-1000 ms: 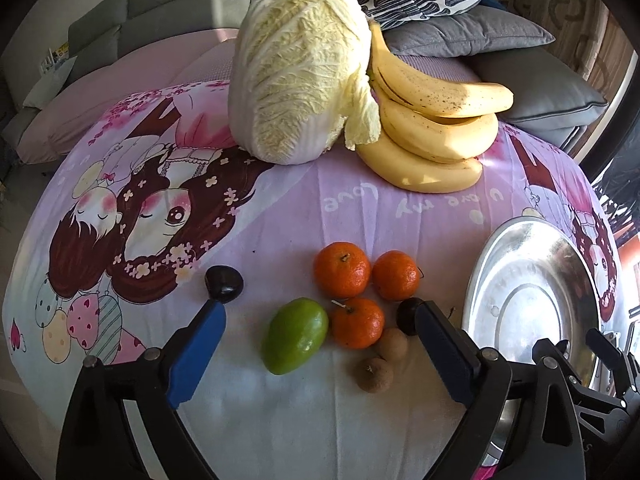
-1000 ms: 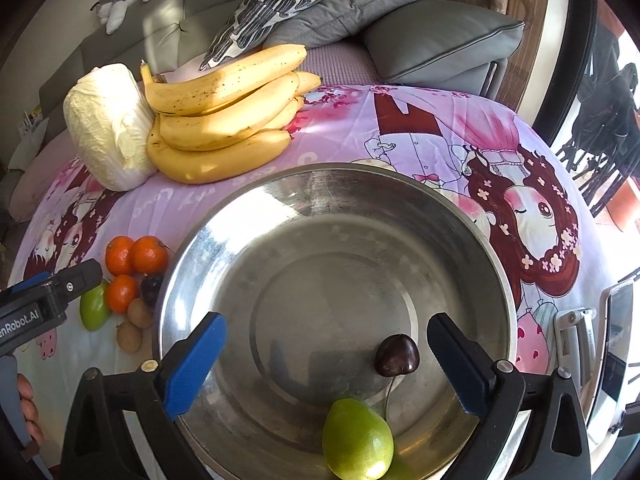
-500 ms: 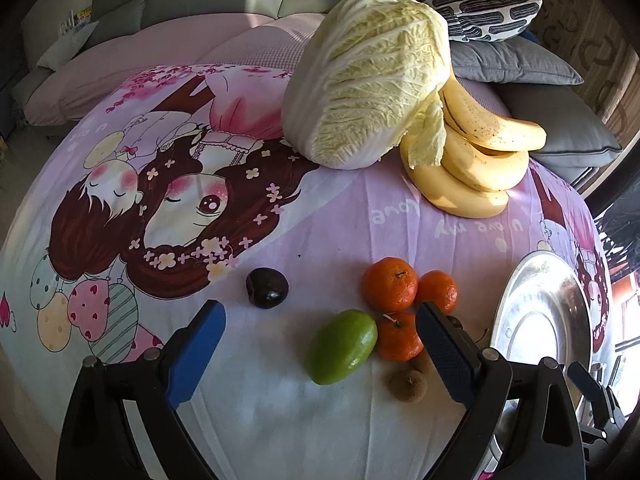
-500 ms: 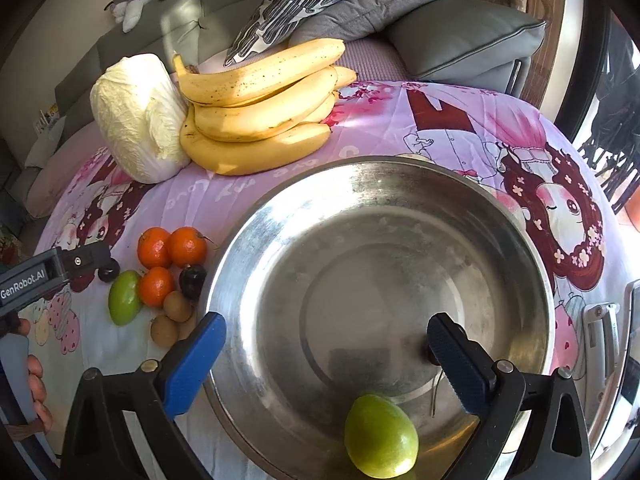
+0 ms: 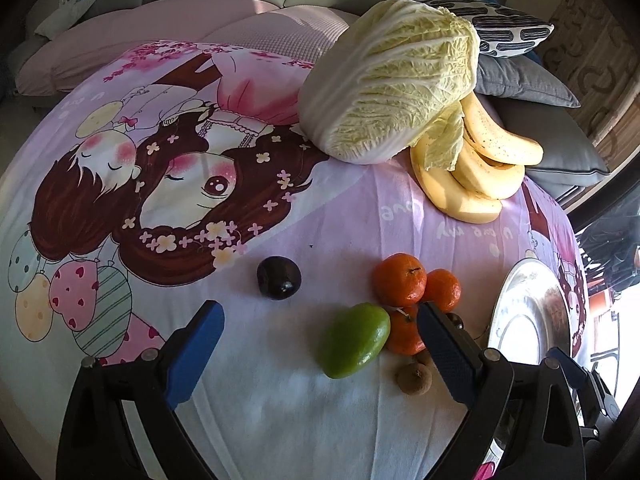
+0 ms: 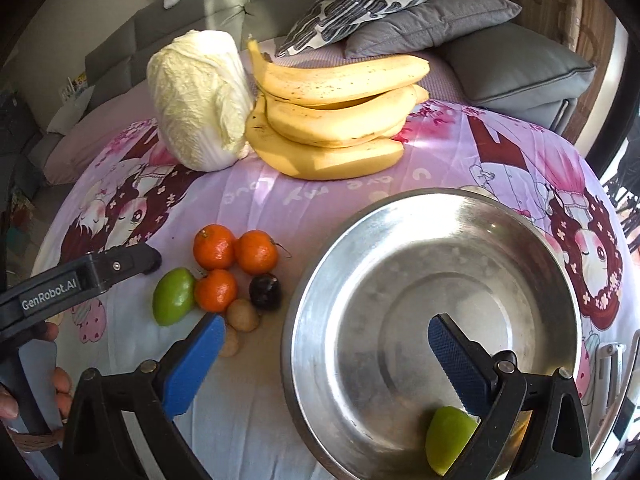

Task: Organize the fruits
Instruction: 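Move both open tools back from the bowl toward the fruit pile, then grasp the second green oval fruit with the left tool while the right tool approaches a brown fruit, then grasp a small brown round fruit with the right tool while the left tool holds the green fruit, then carry the brown fruit over the steel bowl with the right tool while the left tool carries the green fruit, then open the right tool to drop the brown fruit into the bowl while the left tool releases the green fruit, then move both open tools from the bowl toward the tangerines and cherries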

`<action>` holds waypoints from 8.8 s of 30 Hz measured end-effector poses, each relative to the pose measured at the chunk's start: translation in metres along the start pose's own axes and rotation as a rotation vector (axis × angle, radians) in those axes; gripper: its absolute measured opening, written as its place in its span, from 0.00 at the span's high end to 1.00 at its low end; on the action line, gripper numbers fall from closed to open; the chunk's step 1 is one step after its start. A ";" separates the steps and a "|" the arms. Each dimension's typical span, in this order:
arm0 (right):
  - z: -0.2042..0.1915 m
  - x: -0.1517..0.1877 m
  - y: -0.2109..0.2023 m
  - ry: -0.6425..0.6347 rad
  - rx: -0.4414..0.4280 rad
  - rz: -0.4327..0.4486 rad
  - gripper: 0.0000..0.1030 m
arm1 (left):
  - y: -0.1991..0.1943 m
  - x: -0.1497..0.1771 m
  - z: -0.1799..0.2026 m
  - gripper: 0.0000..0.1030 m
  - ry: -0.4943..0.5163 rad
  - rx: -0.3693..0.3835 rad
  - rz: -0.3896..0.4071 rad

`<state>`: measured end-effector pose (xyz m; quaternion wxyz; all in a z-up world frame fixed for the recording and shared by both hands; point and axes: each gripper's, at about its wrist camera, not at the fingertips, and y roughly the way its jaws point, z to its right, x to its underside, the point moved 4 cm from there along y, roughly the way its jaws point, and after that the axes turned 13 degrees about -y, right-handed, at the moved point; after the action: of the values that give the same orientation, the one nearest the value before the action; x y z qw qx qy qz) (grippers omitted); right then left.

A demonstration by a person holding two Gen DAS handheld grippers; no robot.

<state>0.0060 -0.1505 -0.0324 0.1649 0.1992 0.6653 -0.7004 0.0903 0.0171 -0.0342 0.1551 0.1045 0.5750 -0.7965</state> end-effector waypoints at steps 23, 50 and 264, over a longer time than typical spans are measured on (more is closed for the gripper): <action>-0.066 -0.010 0.023 -0.118 -0.174 -0.062 0.11 | -0.006 -0.004 -0.009 0.06 0.061 0.014 -0.002; -0.067 0.008 0.051 -0.116 -0.183 -0.147 0.62 | 0.035 0.021 0.014 0.51 0.135 0.050 -0.200; 0.118 0.041 0.013 0.284 0.133 -0.111 0.11 | 0.041 0.028 0.097 0.07 0.247 -0.100 -0.056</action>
<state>-0.0305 -0.2672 -0.0596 0.0167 0.2698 0.6441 -0.7156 0.0806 -0.0905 -0.0498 0.0659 0.1777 0.6314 -0.7520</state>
